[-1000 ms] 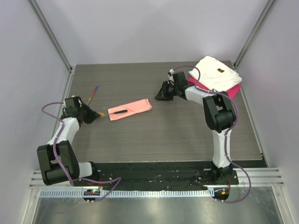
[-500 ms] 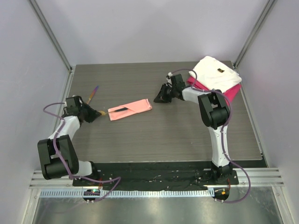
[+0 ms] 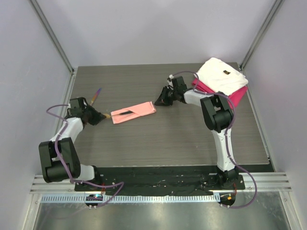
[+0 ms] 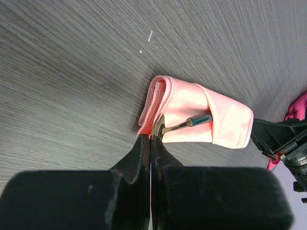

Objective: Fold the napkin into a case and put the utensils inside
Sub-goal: Insert the spoon at the center of the board.

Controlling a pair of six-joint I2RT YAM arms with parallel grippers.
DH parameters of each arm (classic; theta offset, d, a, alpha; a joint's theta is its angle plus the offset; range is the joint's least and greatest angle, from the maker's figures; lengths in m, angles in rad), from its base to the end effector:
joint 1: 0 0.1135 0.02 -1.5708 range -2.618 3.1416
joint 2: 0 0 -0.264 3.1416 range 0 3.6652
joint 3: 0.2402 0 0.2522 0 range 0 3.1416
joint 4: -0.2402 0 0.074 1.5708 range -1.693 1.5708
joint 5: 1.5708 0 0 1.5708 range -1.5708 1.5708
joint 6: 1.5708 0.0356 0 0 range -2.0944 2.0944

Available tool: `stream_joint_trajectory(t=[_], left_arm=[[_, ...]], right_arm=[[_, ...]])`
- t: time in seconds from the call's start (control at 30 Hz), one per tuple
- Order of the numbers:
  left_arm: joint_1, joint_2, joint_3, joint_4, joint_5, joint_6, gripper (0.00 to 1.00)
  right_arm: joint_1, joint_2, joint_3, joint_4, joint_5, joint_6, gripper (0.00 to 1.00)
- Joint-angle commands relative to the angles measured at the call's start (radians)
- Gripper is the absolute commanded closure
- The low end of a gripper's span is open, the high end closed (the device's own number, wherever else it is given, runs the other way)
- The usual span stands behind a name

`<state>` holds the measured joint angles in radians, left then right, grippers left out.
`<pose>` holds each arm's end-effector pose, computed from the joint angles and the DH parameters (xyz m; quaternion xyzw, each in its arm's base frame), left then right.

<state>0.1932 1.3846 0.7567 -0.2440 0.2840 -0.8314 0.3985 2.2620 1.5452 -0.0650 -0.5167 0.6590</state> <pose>0.2710 0.0429 0.1948 -0.4137 0.8345 -0.2326 0.2801 0.4419 0.2051 0.1273 0.0186 0.8977 0.3911 0.2019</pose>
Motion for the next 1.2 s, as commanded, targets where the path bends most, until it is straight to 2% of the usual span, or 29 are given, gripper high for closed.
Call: stream_joint_trajectory(t=[0.0,0.63,1.1,1.17], left_arm=[[-0.028,0.013,0.036,0.035,-0.002,-0.021,1.0],[-0.135,0.134,0.038,0.228,-0.023,-0.149,1.0],[-0.184,0.229,0.087,0.268,-0.055,-0.16,1.0],[-0.219,0.244,0.09,0.272,-0.057,-0.156,1.0]], right_arm=[[0.014,0.018,0.055,0.028,-0.003,0.013,0.82],[0.022,0.045,0.076,0.004,-0.002,0.002,0.82],[0.025,0.068,0.09,0.001,-0.017,0.001,0.82],[0.025,0.068,0.096,-0.001,-0.02,-0.002,0.83]])
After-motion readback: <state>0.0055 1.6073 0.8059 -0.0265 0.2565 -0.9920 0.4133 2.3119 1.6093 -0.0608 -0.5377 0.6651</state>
